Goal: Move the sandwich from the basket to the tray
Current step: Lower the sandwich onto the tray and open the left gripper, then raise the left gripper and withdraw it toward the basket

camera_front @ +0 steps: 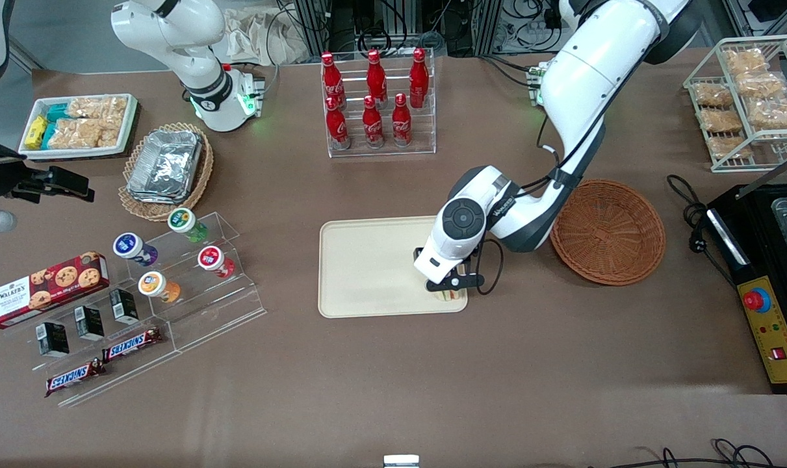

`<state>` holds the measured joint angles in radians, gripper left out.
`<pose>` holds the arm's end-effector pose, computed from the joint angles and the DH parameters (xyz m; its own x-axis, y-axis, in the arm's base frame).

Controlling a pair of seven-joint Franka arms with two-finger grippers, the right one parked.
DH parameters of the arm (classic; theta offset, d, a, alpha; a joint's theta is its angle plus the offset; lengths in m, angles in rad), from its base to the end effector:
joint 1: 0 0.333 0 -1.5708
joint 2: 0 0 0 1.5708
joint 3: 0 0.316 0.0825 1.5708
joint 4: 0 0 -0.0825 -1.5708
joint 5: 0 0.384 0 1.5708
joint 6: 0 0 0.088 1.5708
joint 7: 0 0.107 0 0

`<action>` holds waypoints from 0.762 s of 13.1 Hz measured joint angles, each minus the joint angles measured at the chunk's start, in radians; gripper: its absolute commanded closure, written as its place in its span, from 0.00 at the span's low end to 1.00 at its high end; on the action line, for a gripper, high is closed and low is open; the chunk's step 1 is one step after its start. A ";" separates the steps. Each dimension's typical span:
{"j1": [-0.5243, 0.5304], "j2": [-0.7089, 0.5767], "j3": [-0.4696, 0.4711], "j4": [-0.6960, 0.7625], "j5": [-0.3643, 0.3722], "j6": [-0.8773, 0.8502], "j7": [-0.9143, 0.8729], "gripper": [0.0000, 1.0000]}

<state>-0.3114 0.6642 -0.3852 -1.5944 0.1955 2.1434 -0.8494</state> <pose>0.5543 -0.4070 0.2603 0.9894 0.1073 -0.0974 0.1083 -0.9941 0.0057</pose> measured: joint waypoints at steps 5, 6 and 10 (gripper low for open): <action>0.043 -0.204 0.050 0.030 0.045 -0.118 -0.132 0.00; 0.076 -0.244 0.051 0.030 0.039 -0.148 -0.133 0.00; 0.179 -0.394 0.132 0.023 -0.095 -0.254 0.107 0.00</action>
<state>-0.1329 0.2706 -0.2530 -1.5716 0.1000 1.8895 -0.7422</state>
